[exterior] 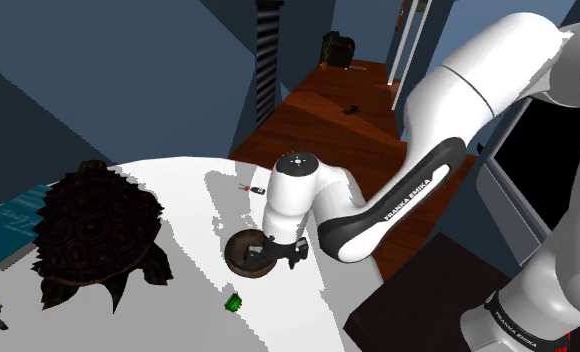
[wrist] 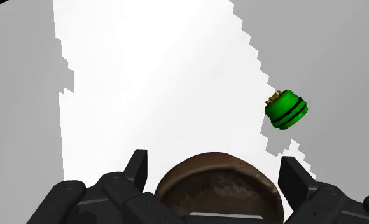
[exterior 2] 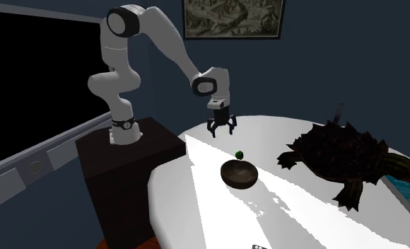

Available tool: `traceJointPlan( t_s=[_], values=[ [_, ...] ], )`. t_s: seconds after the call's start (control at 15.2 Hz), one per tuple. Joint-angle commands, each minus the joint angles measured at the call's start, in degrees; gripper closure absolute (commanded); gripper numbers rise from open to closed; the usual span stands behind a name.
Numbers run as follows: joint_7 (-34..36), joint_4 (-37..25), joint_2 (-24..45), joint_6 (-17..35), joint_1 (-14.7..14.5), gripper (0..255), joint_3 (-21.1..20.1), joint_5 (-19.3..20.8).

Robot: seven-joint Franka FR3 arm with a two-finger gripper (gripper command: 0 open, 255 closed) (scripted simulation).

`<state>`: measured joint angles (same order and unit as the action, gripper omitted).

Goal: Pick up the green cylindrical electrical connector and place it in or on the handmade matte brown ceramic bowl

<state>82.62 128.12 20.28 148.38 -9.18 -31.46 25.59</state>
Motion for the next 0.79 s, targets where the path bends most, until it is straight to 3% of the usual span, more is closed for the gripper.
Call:
traceJointPlan(
  t_s=[0.0, 0.53, 0.73],
  values=[
    [4.0, -4.1, 4.7, 0.0, -3.3, 0, 2.1, 3.2],
    [11.7, -22.6, 22.1, -1.3, -13.7, 0, 8.2, 8.0],
    [12.3, -25.2, 25.0, -0.9, -15.0, 0, 9.2, 8.6]
  ],
)
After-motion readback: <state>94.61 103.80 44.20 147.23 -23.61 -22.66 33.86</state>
